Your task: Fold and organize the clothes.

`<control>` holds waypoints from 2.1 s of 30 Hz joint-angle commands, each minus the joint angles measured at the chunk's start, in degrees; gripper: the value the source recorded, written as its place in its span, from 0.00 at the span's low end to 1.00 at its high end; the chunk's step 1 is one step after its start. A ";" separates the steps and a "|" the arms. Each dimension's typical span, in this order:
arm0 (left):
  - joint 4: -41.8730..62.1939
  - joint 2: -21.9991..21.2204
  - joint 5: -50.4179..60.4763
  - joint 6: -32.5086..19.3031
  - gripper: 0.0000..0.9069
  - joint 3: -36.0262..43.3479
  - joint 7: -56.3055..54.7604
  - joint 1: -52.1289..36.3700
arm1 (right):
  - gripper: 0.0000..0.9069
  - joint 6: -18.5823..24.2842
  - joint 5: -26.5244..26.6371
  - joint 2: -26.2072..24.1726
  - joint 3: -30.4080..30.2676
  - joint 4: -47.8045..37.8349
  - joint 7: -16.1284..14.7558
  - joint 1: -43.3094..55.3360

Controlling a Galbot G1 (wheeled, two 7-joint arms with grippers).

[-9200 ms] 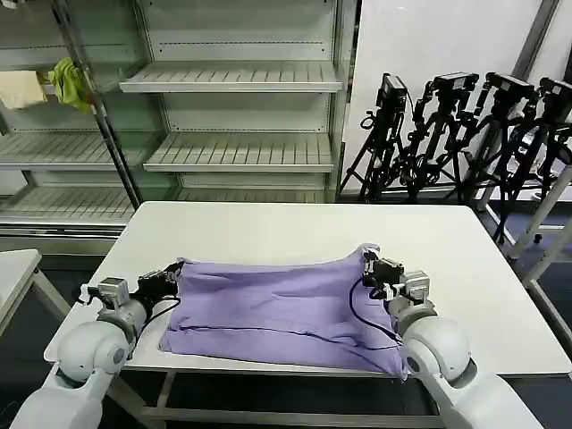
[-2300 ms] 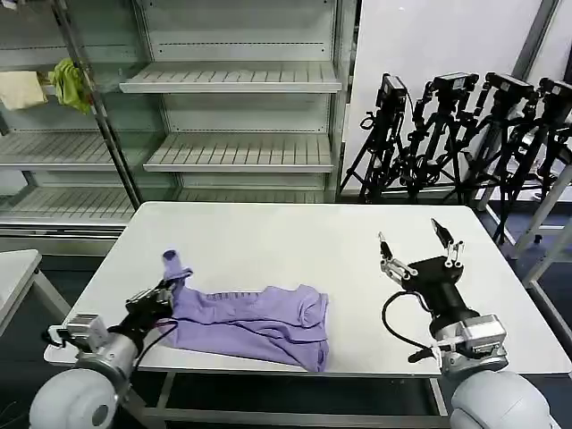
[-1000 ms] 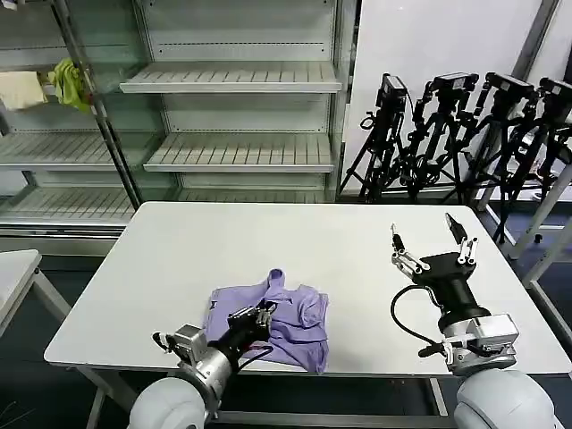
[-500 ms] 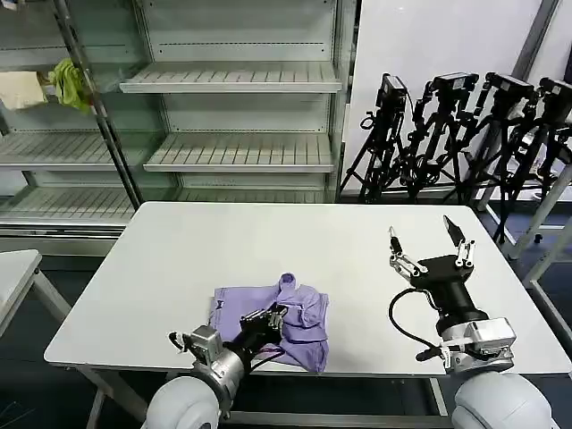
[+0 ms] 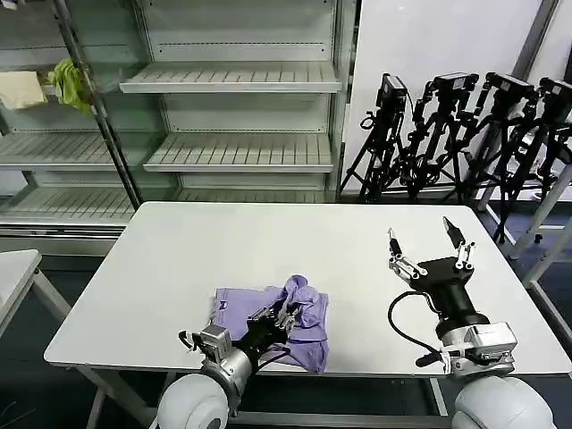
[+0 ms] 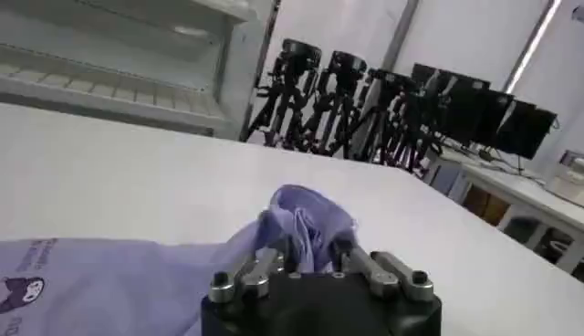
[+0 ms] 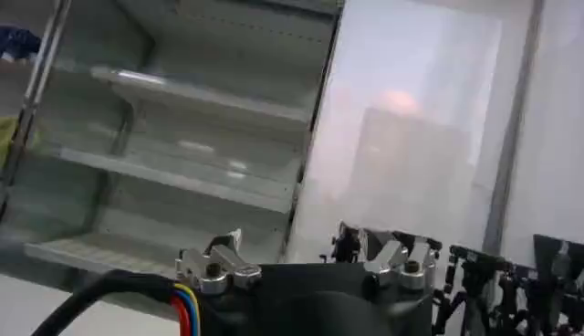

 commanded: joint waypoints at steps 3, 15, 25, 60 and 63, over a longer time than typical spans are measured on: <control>-1.92 0.28 0.07 0.11 1.00 -0.06 -0.01 0.75 | 1.00 0.04 -0.20 0.15 -0.07 0.09 -0.09 -0.07; -8.96 2.82 -0.10 0.32 1.00 -7.40 -0.80 2.69 | 1.00 0.04 -0.38 0.07 -0.78 0.69 -0.20 0.42; -3.90 4.10 -3.13 0.31 1.00 -20.91 -2.28 5.84 | 1.00 0.46 -0.39 0.39 -3.83 0.48 -0.66 2.77; 0.73 0.08 -1.89 0.35 1.00 -17.98 -1.83 11.38 | 1.00 0.65 0.70 -0.70 -3.57 2.10 -1.18 3.94; 1.32 -0.36 -1.38 0.33 1.00 -17.61 -1.59 11.25 | 1.00 0.68 0.72 -0.71 -3.51 2.26 -1.18 3.85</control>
